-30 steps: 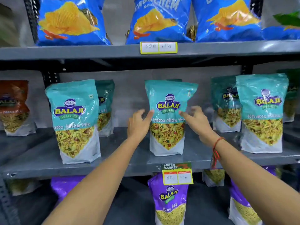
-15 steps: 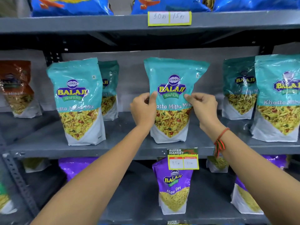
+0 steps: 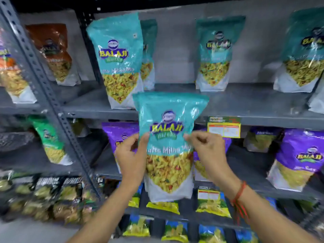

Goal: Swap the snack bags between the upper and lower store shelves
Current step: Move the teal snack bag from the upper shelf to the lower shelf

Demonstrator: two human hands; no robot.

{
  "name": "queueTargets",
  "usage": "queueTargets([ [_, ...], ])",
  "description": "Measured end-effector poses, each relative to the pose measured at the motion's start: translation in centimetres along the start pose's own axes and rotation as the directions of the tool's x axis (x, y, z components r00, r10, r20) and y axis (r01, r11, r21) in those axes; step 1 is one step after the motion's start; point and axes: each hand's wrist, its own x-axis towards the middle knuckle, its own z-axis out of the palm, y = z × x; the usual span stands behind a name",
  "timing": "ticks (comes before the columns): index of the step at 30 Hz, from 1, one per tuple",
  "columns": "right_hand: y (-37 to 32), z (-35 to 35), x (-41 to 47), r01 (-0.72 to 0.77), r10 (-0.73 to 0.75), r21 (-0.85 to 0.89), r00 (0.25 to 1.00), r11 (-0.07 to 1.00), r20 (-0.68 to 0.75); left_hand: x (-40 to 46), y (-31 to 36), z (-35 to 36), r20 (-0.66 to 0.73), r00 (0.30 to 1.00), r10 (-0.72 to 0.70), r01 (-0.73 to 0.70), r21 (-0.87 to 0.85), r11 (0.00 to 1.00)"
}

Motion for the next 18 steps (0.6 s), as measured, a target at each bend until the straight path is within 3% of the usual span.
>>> queueTargets([
  [3, 5.7, 1.9, -1.8, -0.128, 0.131, -0.059, 0.990, 0.990, 0.044, -2.8, -5.4, -1.5, -0.004, 0.992, -0.125, 0.124, 0.150, 0.981],
  [8, 13.2, 5.4, -0.4, -0.325, 0.326, -0.046, 0.945, 0.945, 0.019, -2.8, -12.2, -0.5, 0.022, 0.972, -0.236, 0.206, 0.415, 0.887],
  [13, 17.8, 8.5, 2.8, -0.404, 0.381, -0.127, 0.909, 0.906, -0.169, -0.3, -17.6, 2.4, 0.044, 0.954, -0.297, 0.259, 0.380, 0.888],
  [18, 20.0, 10.5, 4.5, -0.464, 0.437, -0.078, 0.870, 0.882, -0.230, 1.0, -20.8, 4.2, -0.004, 0.945, -0.327, 0.297, 0.429, 0.853],
])
